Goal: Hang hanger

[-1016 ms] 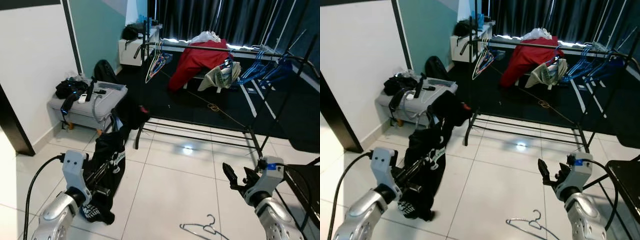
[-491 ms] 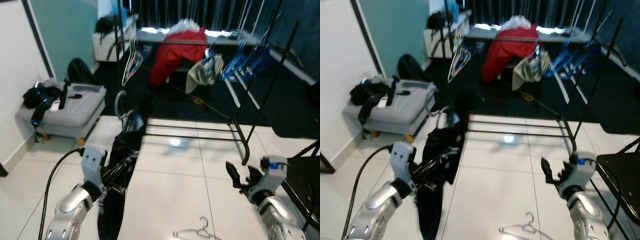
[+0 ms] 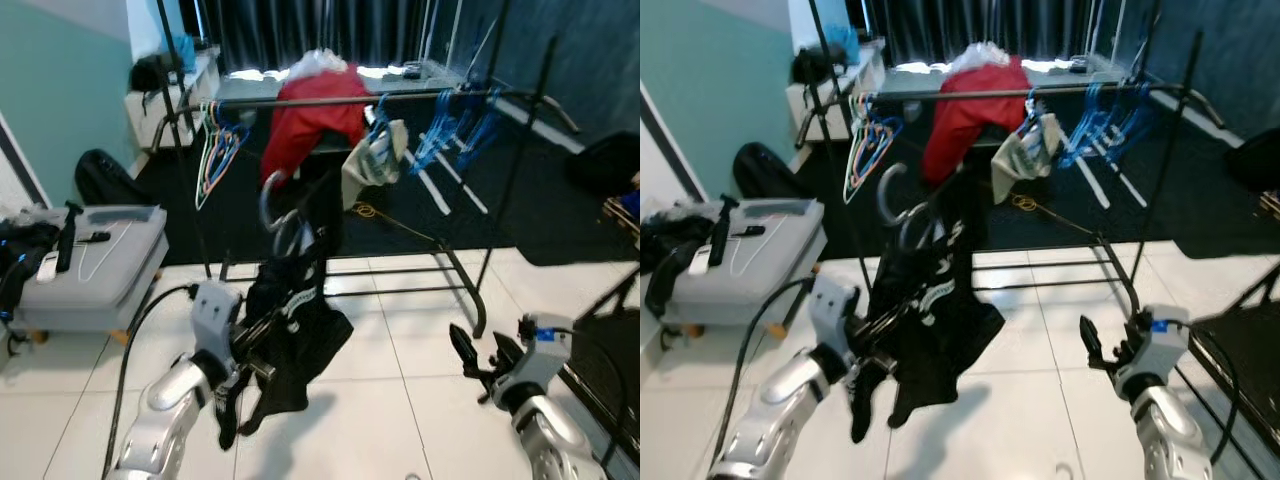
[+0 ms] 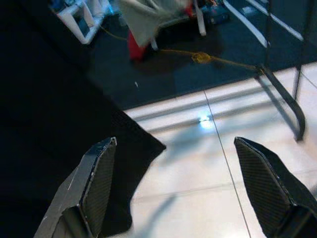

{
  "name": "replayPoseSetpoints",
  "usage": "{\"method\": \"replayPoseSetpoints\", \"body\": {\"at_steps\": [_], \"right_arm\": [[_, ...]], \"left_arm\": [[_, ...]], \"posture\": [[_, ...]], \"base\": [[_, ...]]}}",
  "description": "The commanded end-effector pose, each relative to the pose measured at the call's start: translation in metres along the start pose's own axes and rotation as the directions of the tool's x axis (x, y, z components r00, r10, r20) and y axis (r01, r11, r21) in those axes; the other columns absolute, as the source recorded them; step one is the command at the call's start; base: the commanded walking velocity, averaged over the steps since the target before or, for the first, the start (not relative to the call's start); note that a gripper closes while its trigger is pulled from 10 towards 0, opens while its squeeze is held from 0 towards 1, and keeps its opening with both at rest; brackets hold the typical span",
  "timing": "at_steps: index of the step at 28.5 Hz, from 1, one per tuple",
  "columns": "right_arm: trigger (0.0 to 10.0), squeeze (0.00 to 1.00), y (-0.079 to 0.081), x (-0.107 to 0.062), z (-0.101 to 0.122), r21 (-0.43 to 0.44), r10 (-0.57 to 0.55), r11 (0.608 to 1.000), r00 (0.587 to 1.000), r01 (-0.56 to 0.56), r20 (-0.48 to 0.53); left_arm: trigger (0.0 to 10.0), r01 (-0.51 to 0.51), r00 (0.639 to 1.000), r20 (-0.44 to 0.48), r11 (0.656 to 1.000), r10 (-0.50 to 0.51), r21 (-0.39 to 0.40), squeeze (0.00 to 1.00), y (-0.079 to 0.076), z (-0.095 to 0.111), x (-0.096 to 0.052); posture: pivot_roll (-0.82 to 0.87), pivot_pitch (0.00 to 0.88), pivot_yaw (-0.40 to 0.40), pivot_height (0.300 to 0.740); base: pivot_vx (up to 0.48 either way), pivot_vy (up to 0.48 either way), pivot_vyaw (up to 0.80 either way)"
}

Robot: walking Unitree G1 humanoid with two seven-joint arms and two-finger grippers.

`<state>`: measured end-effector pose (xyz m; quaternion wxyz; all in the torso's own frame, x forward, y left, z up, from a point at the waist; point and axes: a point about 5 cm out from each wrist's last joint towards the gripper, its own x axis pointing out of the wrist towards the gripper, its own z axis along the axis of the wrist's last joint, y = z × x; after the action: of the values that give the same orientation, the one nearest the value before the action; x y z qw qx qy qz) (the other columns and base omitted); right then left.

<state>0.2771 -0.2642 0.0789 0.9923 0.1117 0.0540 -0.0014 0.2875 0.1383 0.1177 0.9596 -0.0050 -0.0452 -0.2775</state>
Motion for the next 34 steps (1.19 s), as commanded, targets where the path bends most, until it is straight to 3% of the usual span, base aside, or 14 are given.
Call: {"method": "replayPoseSetpoints", "body": {"at_steps": [1, 10, 18, 27, 34], "right_arm": [[10.0, 0.0, 0.005, 0.0, -0.005, 0.022, 0.013, 1.0, 1.0, -0.013, -0.008], [10.0, 0.0, 0.006, 0.001, -0.006, 0.032, 0.012, 0.999, 1.0, -0.011, -0.011], [10.0, 0.0, 0.006, 0.003, -0.006, 0.032, 0.018, 0.999, 1.0, -0.018, -0.014], [10.0, 0.0, 0.005, 0.003, -0.006, 0.044, 0.014, 0.999, 1.0, -0.014, -0.007], [10.0, 0.0, 0.005, 0.003, -0.006, 0.048, 0.015, 0.999, 1.0, -0.015, -0.013]], "left_arm": [[10.0, -0.014, 1.0, 0.011, 1.0, 0.014, 0.022, 0.0, 0.005, 0.003, -0.001], [10.0, 0.036, 0.998, 0.051, 0.999, -0.037, 0.026, 0.0, -0.005, 0.013, 0.017], [10.0, 0.076, 0.995, 0.066, 0.997, -0.077, 0.021, 0.0, -0.018, 0.017, 0.028], [10.0, 0.037, 0.997, 0.069, 0.999, -0.038, 0.022, 0.0, -0.023, 0.019, 0.038], [10.0, -0.028, 1.0, 0.002, 0.997, 0.028, 0.07, 0.0, -0.027, 0.012, 0.045]], "posture": [[-0.09, 0.0, 0.004, 0.74], [-0.1, 0.0, 0.012, 0.74], [-0.1, 0.0, 0.016, 0.74], [-0.1, 0.0, 0.014, 0.74], [-0.11, 0.0, 0.014, 0.74]], "base": [[0.48, 0.0, 0.0], [0.48, 0.0, 0.0], [0.48, 0.0, -0.8], [0.48, 0.0, 0.0], [0.48, 0.0, 0.0]]}}
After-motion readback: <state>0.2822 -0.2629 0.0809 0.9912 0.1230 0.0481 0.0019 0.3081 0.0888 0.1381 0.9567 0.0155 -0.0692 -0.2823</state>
